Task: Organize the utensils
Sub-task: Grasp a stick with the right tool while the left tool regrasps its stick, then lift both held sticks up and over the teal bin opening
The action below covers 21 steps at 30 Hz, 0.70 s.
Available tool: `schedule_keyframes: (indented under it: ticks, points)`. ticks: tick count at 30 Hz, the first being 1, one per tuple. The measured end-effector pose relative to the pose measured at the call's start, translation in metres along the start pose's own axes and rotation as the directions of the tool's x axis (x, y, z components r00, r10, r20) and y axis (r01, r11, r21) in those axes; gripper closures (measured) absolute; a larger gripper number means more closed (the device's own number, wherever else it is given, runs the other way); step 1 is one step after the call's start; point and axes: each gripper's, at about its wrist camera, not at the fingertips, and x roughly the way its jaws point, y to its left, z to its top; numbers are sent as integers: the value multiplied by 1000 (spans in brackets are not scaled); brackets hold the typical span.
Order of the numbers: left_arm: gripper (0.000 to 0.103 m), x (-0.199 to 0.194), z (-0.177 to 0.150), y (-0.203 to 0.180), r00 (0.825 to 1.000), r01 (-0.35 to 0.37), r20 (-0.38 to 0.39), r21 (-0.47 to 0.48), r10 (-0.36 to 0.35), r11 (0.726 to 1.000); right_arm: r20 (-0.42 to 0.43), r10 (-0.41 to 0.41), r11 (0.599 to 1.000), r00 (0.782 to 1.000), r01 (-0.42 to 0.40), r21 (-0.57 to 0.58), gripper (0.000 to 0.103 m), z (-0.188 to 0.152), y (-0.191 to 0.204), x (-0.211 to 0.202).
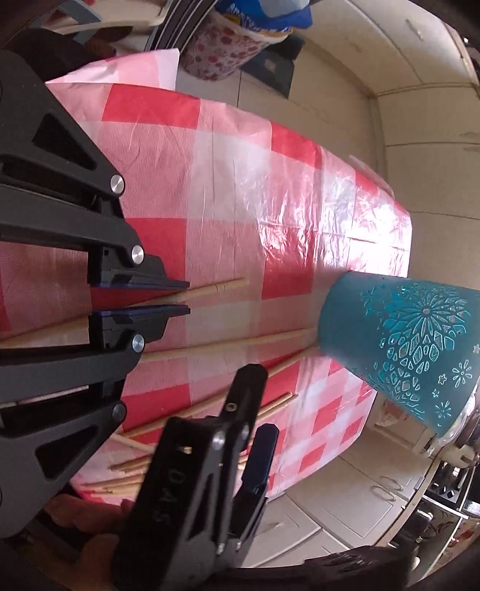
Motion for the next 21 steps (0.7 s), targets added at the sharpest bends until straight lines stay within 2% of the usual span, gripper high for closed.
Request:
schedule_keyframes:
  ticks: [2,4,5,8,9,13,17,18,19,20,21]
  points:
    - [93,0,1,0,1000,-2,5,-6,2,1000,-12,9,1000,1000,-9,-8,44,3,1,6]
    - [94,3,3,-1,1000,-15,14,10,15,1000,-30,14,1000,999,-15,-12,57,5,0,14]
    - [96,5,5,-1,1000,-15,17,17,15,1000,-37,9,1000,999,-9,-14,59,7,-1,17]
    - [98,12,18,8,998,52,18,0,-52,999,-54,3,1000,999,-4,-7,74,8,-7,28]
    - [98,15,23,12,997,73,17,-8,-73,997,-63,2,1000,998,-3,-7,85,8,-9,32]
    - [98,16,31,26,993,118,9,-38,-118,992,-67,3,999,998,-6,-40,95,9,-10,30]
    - [98,10,29,30,994,104,-10,-31,-104,994,-83,-11,998,997,6,-66,93,12,-6,33]
    - [96,9,29,29,996,92,-13,-22,-93,995,-91,-3,998,996,-3,-68,82,14,-6,33]
    - [93,9,29,28,997,81,-16,-17,-81,997,-96,-6,997,995,-1,-75,67,16,-4,35]
    - [85,9,30,26,998,66,-17,-12,-66,998,-101,-17,996,995,9,-87,63,17,-2,37]
    - [81,9,31,24,999,46,-17,-5,-46,999,-99,-29,995,995,19,-101,63,17,1,38]
